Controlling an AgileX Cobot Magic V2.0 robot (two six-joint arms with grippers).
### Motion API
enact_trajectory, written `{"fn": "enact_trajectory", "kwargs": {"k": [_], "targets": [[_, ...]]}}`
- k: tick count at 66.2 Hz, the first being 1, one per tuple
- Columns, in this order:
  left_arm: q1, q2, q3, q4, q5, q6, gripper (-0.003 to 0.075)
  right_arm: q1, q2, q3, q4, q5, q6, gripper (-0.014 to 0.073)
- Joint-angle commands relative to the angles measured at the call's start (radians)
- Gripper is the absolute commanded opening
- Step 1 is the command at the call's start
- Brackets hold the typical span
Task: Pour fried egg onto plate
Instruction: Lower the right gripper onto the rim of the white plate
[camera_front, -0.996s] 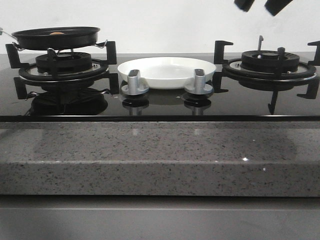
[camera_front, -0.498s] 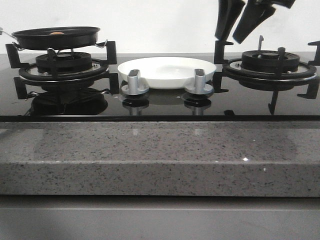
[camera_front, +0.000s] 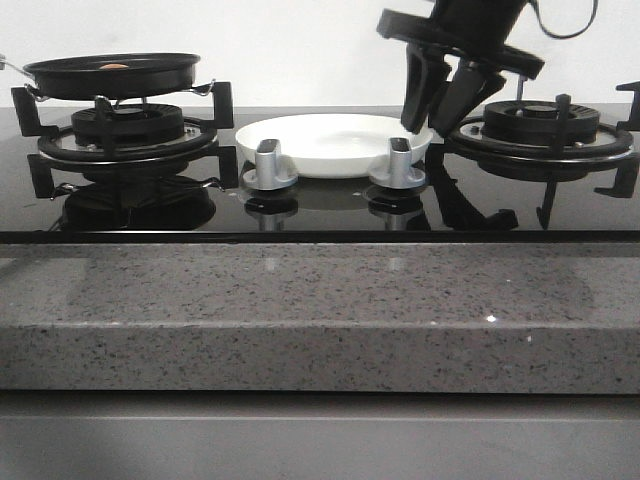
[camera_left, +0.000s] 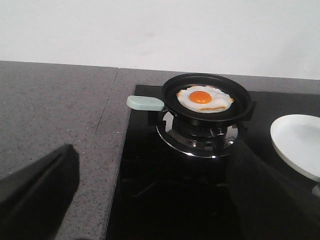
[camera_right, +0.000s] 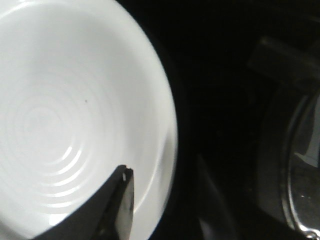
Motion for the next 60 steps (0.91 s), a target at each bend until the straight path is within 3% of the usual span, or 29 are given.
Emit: {"fn": "enact_trajectory", "kwargs": {"k": [1, 11, 46, 60], "targets": [[0.001, 0.011, -0.034, -0.006, -0.073, -0.001, 0.0596, 0.000, -0.049, -0.033, 0.048, 0.100, -0.003, 0.0321], [0.001, 0.011, -0.034, -0.006, -0.073, -0.001, 0.0596, 0.000, -0.037, -0.033, 0.065, 0.101, -0.003, 0.0292], [0.001, 0.011, -0.034, -0.006, -0.073, -0.001, 0.0596, 0.000, -0.028, -0.033, 0.067, 0.101, 0.008, -0.0050], [0.001, 0.011, -0.034, -0.006, -0.073, -0.001, 0.0596, 0.000, -0.048, -0.035, 0.068, 0.072, 0.029, -0.0067]]}}
